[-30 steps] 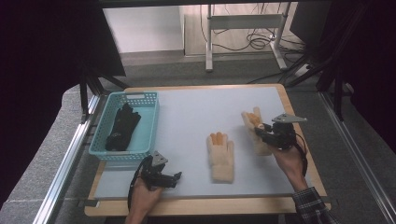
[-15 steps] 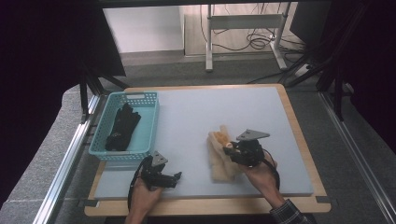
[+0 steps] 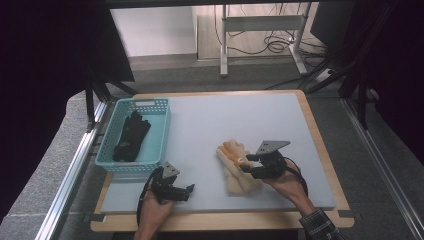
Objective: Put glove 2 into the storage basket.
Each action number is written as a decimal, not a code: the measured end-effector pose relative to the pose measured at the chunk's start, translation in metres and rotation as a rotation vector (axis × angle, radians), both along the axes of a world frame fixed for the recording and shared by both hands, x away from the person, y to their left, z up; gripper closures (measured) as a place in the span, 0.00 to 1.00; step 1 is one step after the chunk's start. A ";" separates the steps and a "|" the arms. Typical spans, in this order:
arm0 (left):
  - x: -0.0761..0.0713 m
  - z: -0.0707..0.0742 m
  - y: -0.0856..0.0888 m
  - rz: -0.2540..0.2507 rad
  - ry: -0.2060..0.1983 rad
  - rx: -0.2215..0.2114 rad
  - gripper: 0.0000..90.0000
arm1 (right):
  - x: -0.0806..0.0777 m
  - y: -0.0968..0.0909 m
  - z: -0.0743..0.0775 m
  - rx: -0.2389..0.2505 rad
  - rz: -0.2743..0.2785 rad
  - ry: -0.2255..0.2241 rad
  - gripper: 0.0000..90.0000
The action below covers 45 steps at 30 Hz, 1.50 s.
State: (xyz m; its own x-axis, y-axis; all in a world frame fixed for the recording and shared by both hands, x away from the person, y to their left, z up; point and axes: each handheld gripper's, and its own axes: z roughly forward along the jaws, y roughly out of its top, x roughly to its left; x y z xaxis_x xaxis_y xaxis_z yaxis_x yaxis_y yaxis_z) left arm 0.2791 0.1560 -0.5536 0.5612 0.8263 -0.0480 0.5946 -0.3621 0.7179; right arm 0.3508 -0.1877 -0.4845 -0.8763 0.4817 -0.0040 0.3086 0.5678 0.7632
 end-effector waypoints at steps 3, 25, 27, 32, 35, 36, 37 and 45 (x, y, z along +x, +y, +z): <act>0.000 0.000 0.000 0.000 0.002 -0.002 0.03 | 0.014 0.002 -0.006 -0.018 0.074 0.006 0.55; 0.000 0.000 0.000 0.003 0.000 -0.006 0.03 | -0.024 0.011 0.032 0.077 -0.115 0.052 0.79; 0.000 0.000 0.000 0.003 -0.001 -0.005 0.03 | -0.029 0.016 0.034 0.052 -0.160 0.055 0.79; 0.000 0.000 0.000 0.001 0.001 -0.004 0.03 | -0.025 0.031 0.014 0.012 -0.228 0.052 0.71; 0.000 0.000 0.000 0.002 0.001 -0.004 0.03 | -0.019 0.032 0.000 0.021 -0.198 0.058 0.60; 0.000 0.000 0.000 0.002 0.000 -0.004 0.03 | -0.017 0.030 -0.001 0.029 -0.179 0.049 0.58; 0.000 0.000 0.000 0.002 0.000 -0.005 0.03 | -0.016 0.027 -0.002 0.033 -0.155 0.040 0.57; 0.000 0.000 0.000 0.001 -0.001 -0.002 0.03 | -0.002 0.026 -0.010 0.040 0.077 -0.013 0.53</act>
